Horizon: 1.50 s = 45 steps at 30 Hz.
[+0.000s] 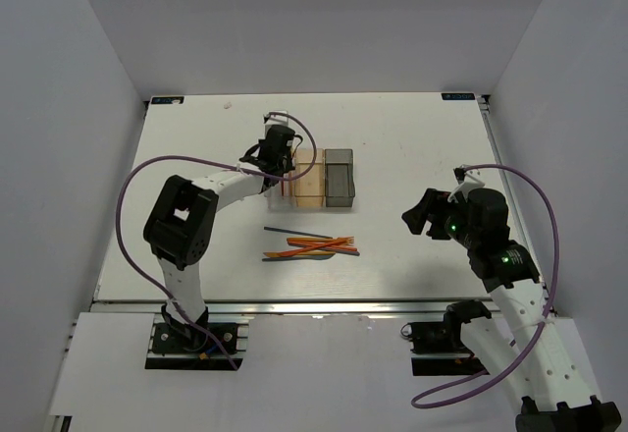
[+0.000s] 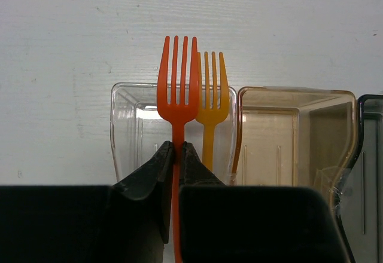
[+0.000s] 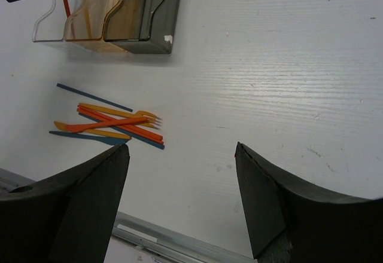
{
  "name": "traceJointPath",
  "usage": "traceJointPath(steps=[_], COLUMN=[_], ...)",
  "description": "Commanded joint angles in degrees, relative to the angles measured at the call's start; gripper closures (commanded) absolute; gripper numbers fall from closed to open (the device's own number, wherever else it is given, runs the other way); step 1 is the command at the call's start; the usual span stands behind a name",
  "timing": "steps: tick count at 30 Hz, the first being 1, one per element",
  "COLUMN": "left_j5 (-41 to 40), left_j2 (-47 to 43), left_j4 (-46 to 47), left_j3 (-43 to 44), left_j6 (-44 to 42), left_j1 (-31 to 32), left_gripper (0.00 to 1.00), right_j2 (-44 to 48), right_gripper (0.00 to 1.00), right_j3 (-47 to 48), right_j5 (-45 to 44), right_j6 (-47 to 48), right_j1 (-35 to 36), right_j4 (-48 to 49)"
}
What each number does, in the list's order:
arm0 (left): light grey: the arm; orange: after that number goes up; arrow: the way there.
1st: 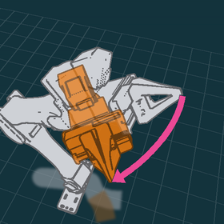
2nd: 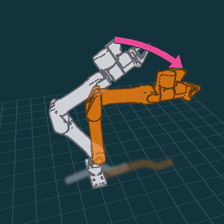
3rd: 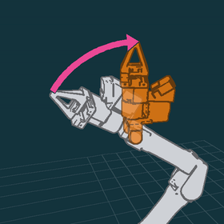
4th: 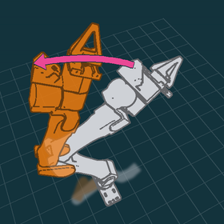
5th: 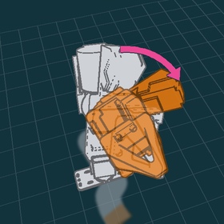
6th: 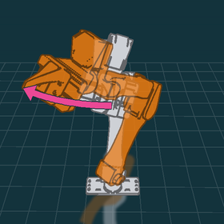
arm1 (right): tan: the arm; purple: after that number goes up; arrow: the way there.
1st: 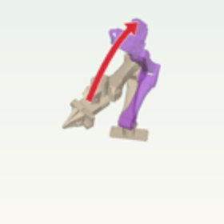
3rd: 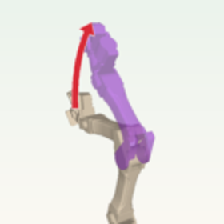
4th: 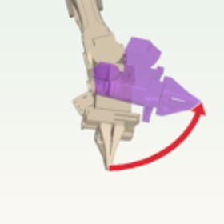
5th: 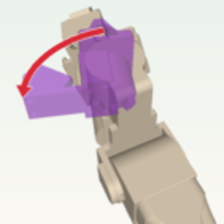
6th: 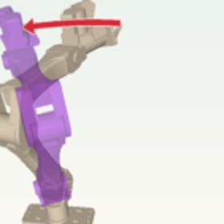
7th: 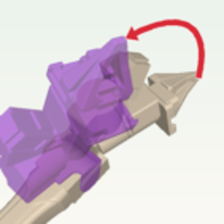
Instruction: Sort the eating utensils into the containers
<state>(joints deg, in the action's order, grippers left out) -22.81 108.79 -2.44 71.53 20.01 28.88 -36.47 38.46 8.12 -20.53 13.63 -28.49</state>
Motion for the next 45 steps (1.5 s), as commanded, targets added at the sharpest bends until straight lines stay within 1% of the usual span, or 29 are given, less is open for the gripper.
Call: traceJointPath(steps=[1,2,3,5,6,8,9,11,14,15,18,19,21,22,23,24,26,29,31,32,33,35,36,38,40,43,44,45], left_j5=[0.75,0.57,0.31,-0.13,-0.22,0.48,0.66,1.36,2.15,2.07,1.98,2.15,3.82,4.52,5.83,8.11,9.79,9.71,8.84,8.57,8.13,7.34,7.51,8.04,8.3,11.02,13.21,13.75], left_j2=[-0.78,-0.69,-0.51,-0.43,-0.51,-0.6,-1.03,-2.0,-4.81,-5.6,-9.55,-11.65,-14.04,-16.4,-17.64,-18.69,-21.06,-22.92,-23.01,-22.84,-22.23,-21.35,-19.69,-17.66,-15.38,-12.31,-11.33,-10.54], left_j4=[2.0,2.0,1.82,1.12,0.68,-0.02,-0.28,-0.9,-1.6,-1.95,-3.27,-3.8,-5.99,-8.0,-9.15,-10.56,-15.65,-22.51,-27.15,-28.83,-30.16,-33.5,-34.55,-36.85,-35.72,-33.69,-33.51,-33.16], left_j3=[-0.42,-0.42,-0.42,-0.25,-0.07,0.37,0.54,0.89,1.07,1.16,1.42,1.42,1.77,1.86,1.95,2.38,3.09,4.14,4.93,5.2,5.29,4.5,4.41,4.5,3.54,2.3,3.0,3.18], left_j6=[0.2,0.2,0.12,0.2,0.29,0.47,0.56,0.91,1.35,1.61,1.87,1.96,1.79,1.61,1.26,0.56,-0.49,-3.74,-7.69,-9.71,-13.56,-16.39,-18.06,-18.86,-19.83,-19.75,-21.49,-21.85], left_j1=[-0.06,-0.06,-0.06,-0.06,-0.06,0.03,-0.05,0.03,0.03,-0.05,0.03,0.03,0.12,0.12,0.21,0.64,1.7,5.73,10.82,12.67,16.86,20.93,23.82,26.04,27.53,27.89,27.98,28.16], left_gripper=[0.99,0.95,0.87,0.79,0.71,0.59,0.55,0.52,0.51,0.49,0.46,0.41,0.35,0.29,0.25,0.21,0.16,0.14,0.14,0.16,0.19,0.22,0.27,0.34,0.43,0.51,0.51,0.51], right_j2=[0.35,0.26,0.34,0.34,0.35,0.26,0.17,0.08,-0.27,-0.36,-0.45,-0.53,-0.45,-0.36,-0.36,-0.27,-0.01,-0.01,0.08,0.17,0.26,0.61,0.7,0.96,1.31,1.75,2.01,2.1], right_gripper=[0.23,0.23,0.23,0.23,0.23,0.23,0.23,0.23,0.23,0.23,0.23,0.23,0.22,0.22,0.23,0.23,0.22,0.22,0.23,0.23,0.23,0.23,0.22,0.22,0.23,0.23,0.23,0.23], right_j3=[-0.22,-0.22,-0.22,-0.22,-0.22,-0.14,-0.14,-0.05,0.21,0.3,0.48,0.48,0.74,0.74,0.83,0.92,0.92,0.92,0.83,0.74,0.74,0.57,0.57,0.83,0.74,0.48,0.3,0.22], right_j5=[0.76,0.76,0.76,0.76,0.76,0.67,0.67,0.67,0.84,0.76,0.93,0.85,0.93,1.02,0.93,1.02,1.11,1.46,1.72,1.72,1.81,1.9,1.9,1.9,1.9,1.81,1.72,1.72], right_j6=[0.93,0.93,0.93,0.93,0.93,0.93,0.93,0.93,0.93,0.93,0.93,0.93,0.93,0.93,0.93,0.93,0.93,0.93,1.02,1.02,1.02,1.02,1.11,1.11,1.11,1.11,1.11,1.2], right_j1=[0.35,0.35,0.43,0.52,0.44,0.52,0.61,0.61,0.7,0.61,0.7,0.7,0.61,0.61,0.61,0.7,0.61,0.7,0.79,0.79,0.79,0.7,0.79,0.79,0.79,0.79,0.7,0.79], right_j4=[2.21,2.12,2.21,2.3,2.3,2.3,2.3,2.3,2.39,2.39,2.39,2.39,2.3,2.3,2.13,2.12,2.12,2.21,2.12,2.04,2.21,2.3,2.3,2.12,2.12,2.12,2.12,2.12])
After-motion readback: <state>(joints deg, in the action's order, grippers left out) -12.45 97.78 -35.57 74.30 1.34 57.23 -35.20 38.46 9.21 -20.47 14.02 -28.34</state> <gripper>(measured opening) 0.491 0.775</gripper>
